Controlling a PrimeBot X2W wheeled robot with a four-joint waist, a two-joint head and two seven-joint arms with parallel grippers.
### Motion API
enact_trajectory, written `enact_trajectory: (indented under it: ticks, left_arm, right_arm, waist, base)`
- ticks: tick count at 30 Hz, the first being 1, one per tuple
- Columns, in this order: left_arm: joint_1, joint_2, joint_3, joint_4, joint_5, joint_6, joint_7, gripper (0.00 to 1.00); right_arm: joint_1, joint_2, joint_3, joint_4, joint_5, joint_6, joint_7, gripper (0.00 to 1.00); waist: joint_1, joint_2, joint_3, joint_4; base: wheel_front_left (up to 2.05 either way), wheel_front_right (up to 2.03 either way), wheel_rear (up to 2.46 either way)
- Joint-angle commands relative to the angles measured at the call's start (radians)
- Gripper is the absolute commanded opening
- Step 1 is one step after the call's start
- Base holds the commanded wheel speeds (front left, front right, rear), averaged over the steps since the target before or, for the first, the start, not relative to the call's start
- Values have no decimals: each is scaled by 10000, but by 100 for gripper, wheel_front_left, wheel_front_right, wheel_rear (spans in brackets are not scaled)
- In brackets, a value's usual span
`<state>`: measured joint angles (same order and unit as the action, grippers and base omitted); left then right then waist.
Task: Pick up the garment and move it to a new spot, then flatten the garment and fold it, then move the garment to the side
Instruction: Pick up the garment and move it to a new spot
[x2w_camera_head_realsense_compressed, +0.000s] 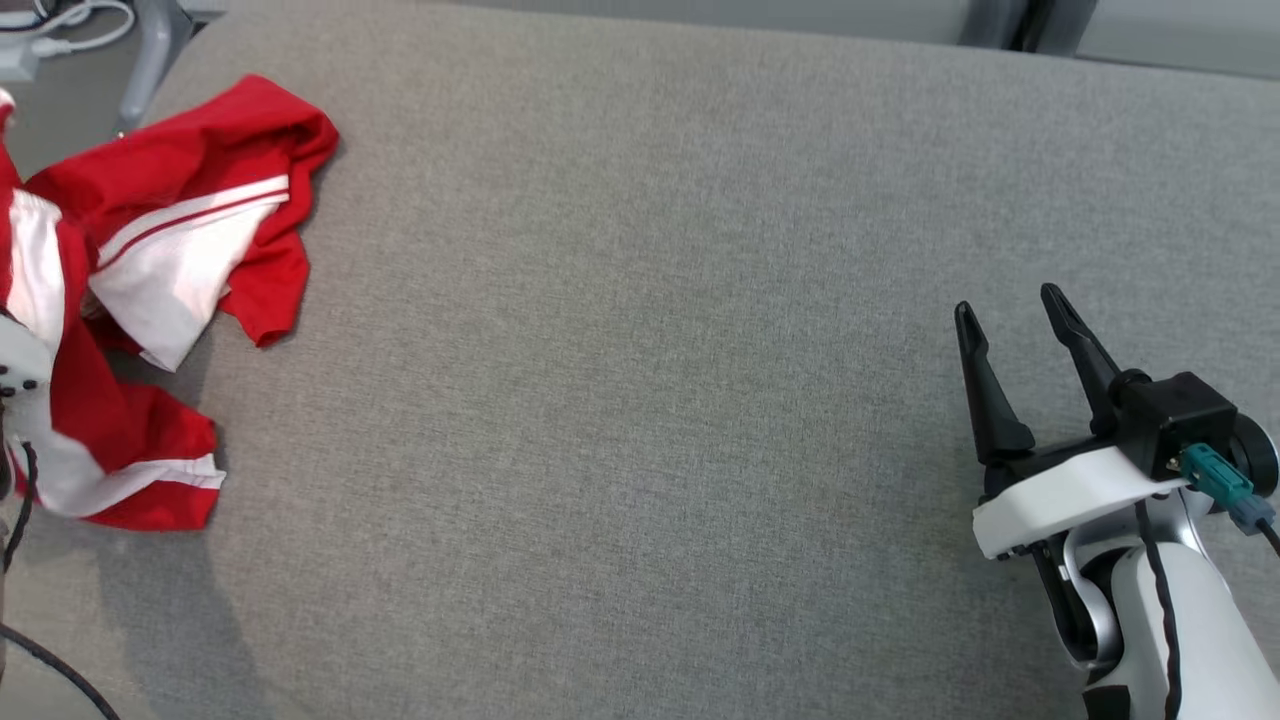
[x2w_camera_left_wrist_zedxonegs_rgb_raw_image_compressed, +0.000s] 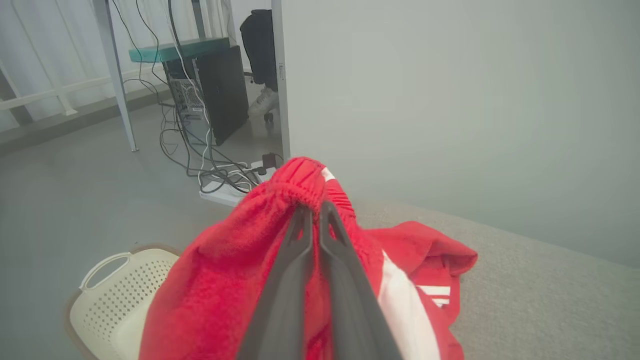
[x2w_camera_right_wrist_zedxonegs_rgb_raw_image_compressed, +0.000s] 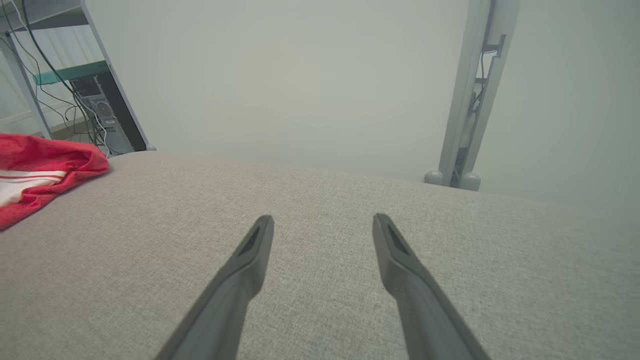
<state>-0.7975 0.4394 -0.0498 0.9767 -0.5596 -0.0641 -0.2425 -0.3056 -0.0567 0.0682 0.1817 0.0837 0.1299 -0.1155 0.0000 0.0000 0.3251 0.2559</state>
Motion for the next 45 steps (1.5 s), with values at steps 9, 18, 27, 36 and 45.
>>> enact_trajectory:
  ticks: [9,18,27,36,45]
  left_arm:
    - [1704,157,171,-3757,526,1129,-172,0]
    - [4254,205,354,-8852,798,2668,827,0]
    - [5587,250,-138,-12348,1405,3546,1987,0]
    - [5221,-89,-1466,-12478,1226,2895,2625,0]
    - [4312,-680,-2874,-11467,1208,2037,2865,0]
  right_arm:
    - [525,33,-240,160,180,15,-282,100]
    - [883,31,-285,61,521,15,-305,100]
    - [865,29,-204,-300,646,15,-220,100]
    - [808,28,-137,-559,788,15,-221,100]
    - [696,33,17,-473,1029,13,-370,100]
  waist:
    - [0,0,-1235,-59]
    - [0,0,-1760,-339]
    - [0,0,-1734,-1069]
    - [0,0,-1460,-2305]
    - [0,0,-1046,-3478]
  base:
    - [0,0,0]
    - [0,0,0]
    - [0,0,0]
    - [0,0,0]
    - [0,0,0]
